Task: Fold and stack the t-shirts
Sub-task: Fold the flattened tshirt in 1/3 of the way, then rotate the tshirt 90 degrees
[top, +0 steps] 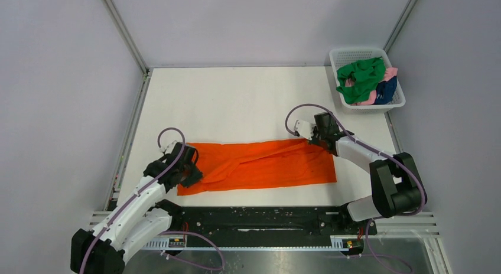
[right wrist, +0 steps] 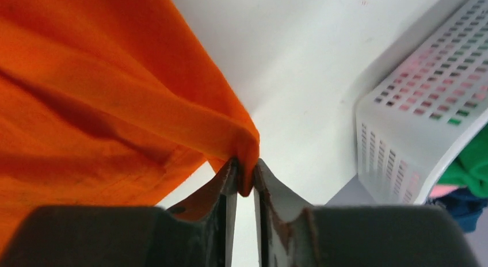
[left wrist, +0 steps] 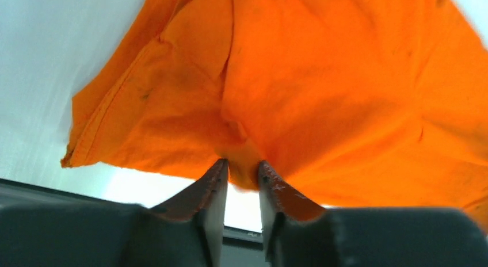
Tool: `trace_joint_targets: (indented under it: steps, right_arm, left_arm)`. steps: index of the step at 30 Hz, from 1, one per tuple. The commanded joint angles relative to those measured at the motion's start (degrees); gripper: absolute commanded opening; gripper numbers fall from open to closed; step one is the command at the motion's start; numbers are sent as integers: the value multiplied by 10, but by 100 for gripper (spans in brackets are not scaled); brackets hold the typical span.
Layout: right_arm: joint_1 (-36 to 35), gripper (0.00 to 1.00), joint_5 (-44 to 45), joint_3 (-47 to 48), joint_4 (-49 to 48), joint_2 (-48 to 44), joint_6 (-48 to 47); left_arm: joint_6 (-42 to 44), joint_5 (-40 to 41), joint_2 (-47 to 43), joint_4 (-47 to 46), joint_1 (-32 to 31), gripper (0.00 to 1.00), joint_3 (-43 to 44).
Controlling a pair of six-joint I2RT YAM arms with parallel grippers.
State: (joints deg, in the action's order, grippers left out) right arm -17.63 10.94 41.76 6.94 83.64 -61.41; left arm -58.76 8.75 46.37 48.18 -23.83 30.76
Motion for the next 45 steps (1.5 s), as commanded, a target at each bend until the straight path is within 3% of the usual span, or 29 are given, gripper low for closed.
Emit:
trace_joint_targets:
  steps: [1,2,3,8,12,16,19,21,23,26,32,38,43,45]
  right_arm:
    - [-5,38,81,-19,-6,-66,69]
    - [-7,87,92,-23,-5,-82,81]
    - [-8,98,103,-30,0,-102,89]
    - [-20,99,144,-44,28,-178,113]
    - [-27,100,143,-45,16,-243,160]
    - [-27,100,138,-51,-30,-319,266]
    - [-26,99,146,-61,-86,-376,458]
    - [-25,99,102,-53,-80,-385,582]
    - [-25,99,-4,-43,-52,-363,677]
    - [-26,100,-139,-24,-19,-291,749]
    - [-25,100,-135,2,2,-119,843]
    - [-27,99,-156,15,-3,16,904]
    - [-52,99,-161,-13,5,34,933]
    - [-75,99,-161,-33,10,23,958]
  left_arm:
    - [-1,-31,-46,7,-13,47,-17]
    - [-1,-30,-60,19,-17,58,-18]
    - [-1,-27,-73,34,-19,64,-16]
    - [8,-30,-125,55,-25,98,21]
    - [28,-19,-95,28,-25,99,69]
    - [47,-35,-14,-21,-25,99,95]
    - [50,-39,38,-79,-25,99,93]
    - [50,-48,79,-120,-23,99,91]
    - [47,-49,122,-158,-19,99,88]
    - [41,-70,193,-222,7,99,80]
    - [-3,-96,366,-343,78,99,102]
    - [4,-58,553,-281,104,99,270]
    - [-15,-84,711,-248,107,99,482]
    - [-53,-136,781,-247,108,99,574]
